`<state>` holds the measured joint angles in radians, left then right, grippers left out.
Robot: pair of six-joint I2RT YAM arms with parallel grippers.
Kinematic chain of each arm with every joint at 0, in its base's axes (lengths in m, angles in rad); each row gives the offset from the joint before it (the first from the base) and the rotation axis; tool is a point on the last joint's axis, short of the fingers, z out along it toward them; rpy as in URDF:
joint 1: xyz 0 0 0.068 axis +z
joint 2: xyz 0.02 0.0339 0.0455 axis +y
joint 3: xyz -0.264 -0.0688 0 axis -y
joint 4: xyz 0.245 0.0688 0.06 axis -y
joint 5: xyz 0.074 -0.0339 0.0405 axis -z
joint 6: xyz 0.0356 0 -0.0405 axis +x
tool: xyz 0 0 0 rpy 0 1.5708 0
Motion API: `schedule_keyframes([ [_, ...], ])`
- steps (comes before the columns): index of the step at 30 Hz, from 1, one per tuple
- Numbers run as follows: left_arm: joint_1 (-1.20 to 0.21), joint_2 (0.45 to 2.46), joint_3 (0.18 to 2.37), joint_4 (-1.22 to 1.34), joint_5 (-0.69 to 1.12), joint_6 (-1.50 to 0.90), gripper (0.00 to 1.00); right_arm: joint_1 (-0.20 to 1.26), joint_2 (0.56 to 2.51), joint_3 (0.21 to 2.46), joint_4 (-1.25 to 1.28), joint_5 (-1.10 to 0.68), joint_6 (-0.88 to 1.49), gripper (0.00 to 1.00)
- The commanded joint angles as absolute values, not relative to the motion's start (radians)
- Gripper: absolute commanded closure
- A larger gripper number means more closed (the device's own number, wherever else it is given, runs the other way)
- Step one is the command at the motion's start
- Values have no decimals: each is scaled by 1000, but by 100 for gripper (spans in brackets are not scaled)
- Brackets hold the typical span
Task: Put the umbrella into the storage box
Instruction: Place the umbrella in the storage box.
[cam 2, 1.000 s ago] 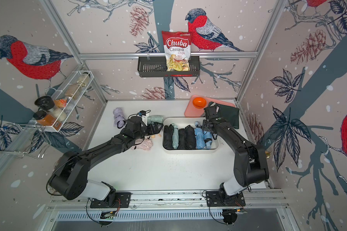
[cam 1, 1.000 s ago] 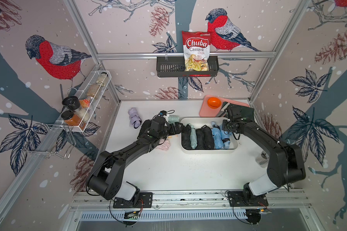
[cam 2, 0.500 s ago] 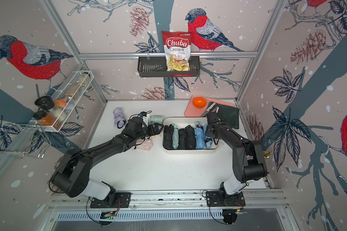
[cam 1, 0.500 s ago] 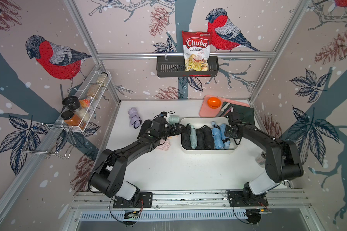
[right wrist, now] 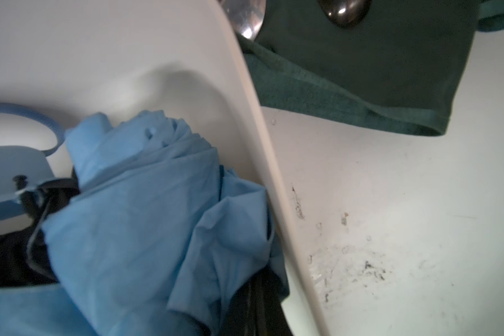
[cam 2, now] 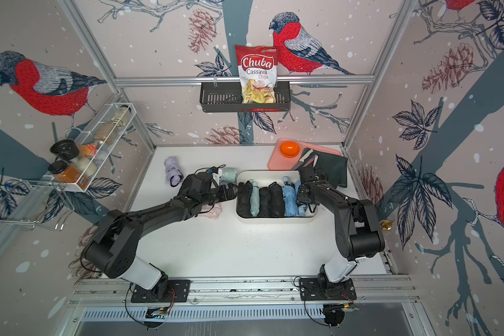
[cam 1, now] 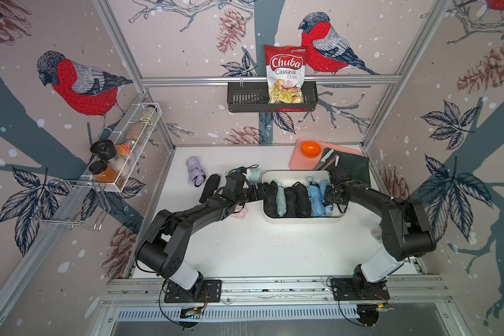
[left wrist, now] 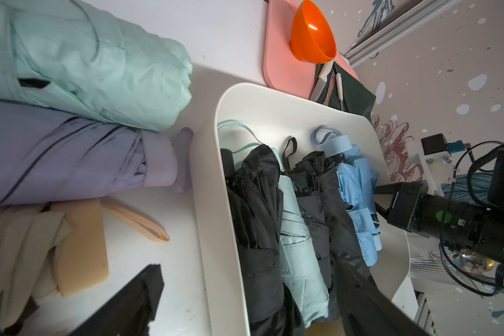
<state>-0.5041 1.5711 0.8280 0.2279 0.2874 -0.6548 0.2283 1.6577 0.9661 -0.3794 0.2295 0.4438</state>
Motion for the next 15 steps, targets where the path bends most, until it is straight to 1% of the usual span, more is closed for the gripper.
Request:
schedule_keyframes([
  [1, -506, 1574, 837, 254, 299, -655, 5, 229, 1651, 965, -368, 206, 454, 93],
  [6, -508, 1557, 835, 241, 277, -651, 5, 229, 1615, 979, -399, 249, 457, 91],
  [12, -509, 1535, 836, 216, 235, -639, 4, 236, 1551, 992, -428, 265, 456, 81],
  [15, -507, 1527, 839, 200, 215, -631, 4, 246, 1523, 1001, -446, 276, 457, 80],
])
